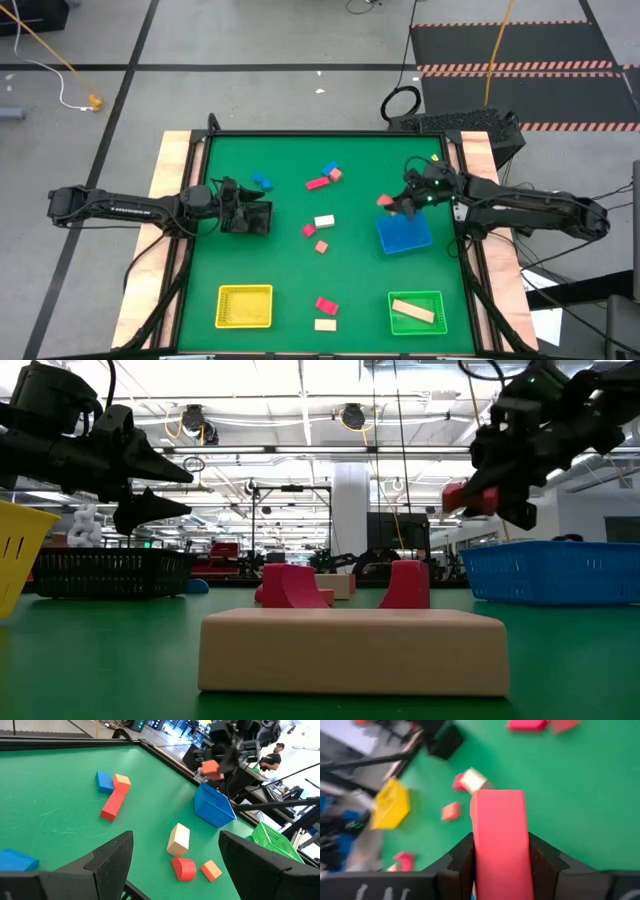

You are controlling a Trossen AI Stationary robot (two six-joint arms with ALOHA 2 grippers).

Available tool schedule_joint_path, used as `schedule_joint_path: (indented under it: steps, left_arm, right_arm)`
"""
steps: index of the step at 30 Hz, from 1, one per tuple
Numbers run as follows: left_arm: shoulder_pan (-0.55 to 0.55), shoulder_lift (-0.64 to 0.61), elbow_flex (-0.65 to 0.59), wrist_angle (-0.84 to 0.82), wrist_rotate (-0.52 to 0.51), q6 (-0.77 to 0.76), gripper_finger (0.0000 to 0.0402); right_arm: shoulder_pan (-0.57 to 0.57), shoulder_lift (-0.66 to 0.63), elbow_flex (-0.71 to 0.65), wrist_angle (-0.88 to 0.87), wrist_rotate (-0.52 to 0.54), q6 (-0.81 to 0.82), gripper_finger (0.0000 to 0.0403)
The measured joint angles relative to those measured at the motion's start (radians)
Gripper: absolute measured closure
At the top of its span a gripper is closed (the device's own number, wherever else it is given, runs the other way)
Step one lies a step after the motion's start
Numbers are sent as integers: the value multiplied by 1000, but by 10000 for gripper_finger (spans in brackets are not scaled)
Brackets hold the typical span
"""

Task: Sort & place blocks by color
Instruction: Put the top left orange block into the blue bin

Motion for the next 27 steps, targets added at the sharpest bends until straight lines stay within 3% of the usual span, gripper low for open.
schedule_joint_path:
  steps: [13,20,27]
  left_arm:
    - [0,0,0,0,0,0,108]
    - [0,0,0,0,0,0,108]
    - [0,0,0,0,0,0,108]
  right_arm:
    - [251,-10,0,-190,-21,236,281]
    - [293,-10,0,-236,39,262,278]
    - [293,-10,0,-251,58,289,248]
